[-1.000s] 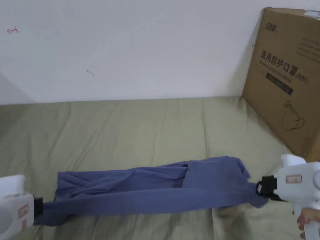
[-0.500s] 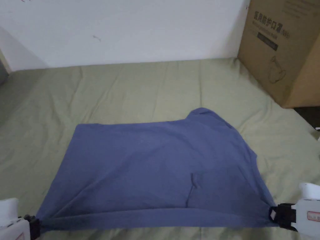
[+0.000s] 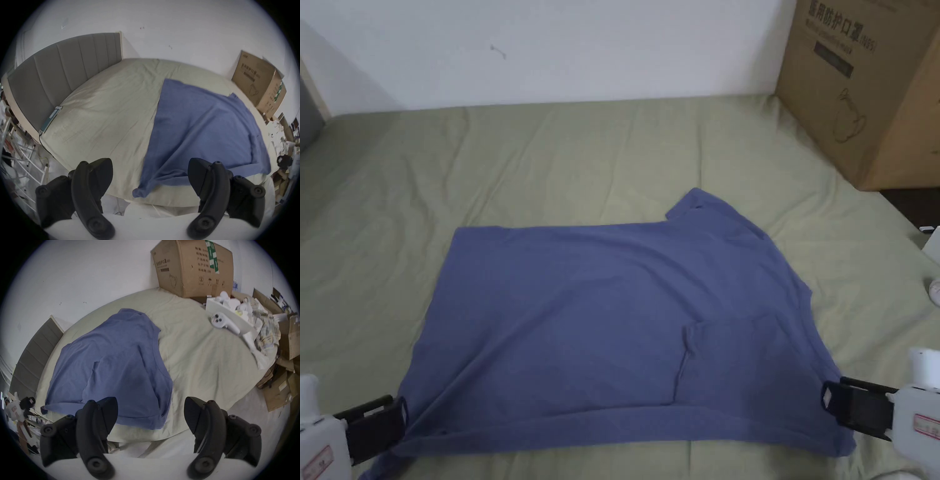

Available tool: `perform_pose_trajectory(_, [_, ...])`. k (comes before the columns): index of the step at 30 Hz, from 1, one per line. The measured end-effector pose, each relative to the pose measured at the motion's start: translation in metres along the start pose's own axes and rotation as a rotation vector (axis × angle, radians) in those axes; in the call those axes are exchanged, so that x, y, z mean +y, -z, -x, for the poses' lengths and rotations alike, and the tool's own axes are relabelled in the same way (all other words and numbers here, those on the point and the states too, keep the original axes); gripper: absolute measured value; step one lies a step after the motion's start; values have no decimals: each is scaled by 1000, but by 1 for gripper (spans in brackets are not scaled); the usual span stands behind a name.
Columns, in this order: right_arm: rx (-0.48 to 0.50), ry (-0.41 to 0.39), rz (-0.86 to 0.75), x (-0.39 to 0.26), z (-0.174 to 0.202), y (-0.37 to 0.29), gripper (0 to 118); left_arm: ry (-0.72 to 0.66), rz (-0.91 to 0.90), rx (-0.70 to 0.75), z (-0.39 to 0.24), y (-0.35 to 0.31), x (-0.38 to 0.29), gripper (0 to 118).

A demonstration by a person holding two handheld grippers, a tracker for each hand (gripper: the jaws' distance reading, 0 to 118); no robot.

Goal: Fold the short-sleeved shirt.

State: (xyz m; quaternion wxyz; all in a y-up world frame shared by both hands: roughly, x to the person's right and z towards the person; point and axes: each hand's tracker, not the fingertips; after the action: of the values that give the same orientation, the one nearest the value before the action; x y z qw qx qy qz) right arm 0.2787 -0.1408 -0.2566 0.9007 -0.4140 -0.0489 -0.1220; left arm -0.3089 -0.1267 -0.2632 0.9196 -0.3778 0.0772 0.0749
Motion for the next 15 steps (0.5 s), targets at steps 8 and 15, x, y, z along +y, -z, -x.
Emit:
perform_pose_trajectory(8, [-26, 6, -77, -37, 15, -50, 4, -47, -3, 49, 4, -44, -42, 2])
perform_pose_trajectory(15, [0, 63, 24, -49, 14, -31, 1, -47, 48, 16, 20, -17, -49, 36])
